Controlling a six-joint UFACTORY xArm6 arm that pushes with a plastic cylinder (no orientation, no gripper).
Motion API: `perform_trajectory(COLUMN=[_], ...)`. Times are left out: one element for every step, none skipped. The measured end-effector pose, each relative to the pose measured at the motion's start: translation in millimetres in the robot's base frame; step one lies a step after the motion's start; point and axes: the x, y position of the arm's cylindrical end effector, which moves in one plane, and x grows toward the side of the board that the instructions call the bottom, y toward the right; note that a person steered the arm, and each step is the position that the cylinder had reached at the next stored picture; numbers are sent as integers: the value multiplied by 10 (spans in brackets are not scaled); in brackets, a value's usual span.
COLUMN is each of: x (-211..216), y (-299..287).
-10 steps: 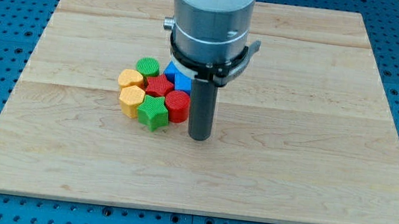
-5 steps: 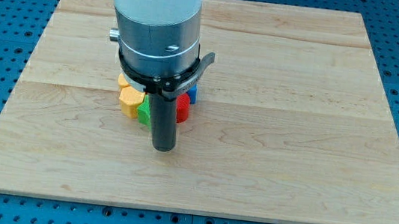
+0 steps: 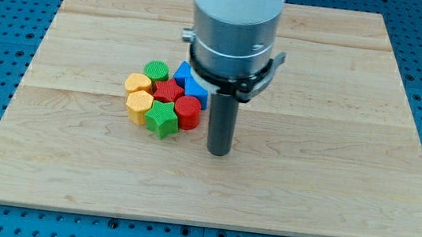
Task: Move your arm away from the red circle
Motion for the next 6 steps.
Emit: perform_trajectory(x=[-174,-187,-187,-186,62,198], y=[67,67,69,105,110,-71])
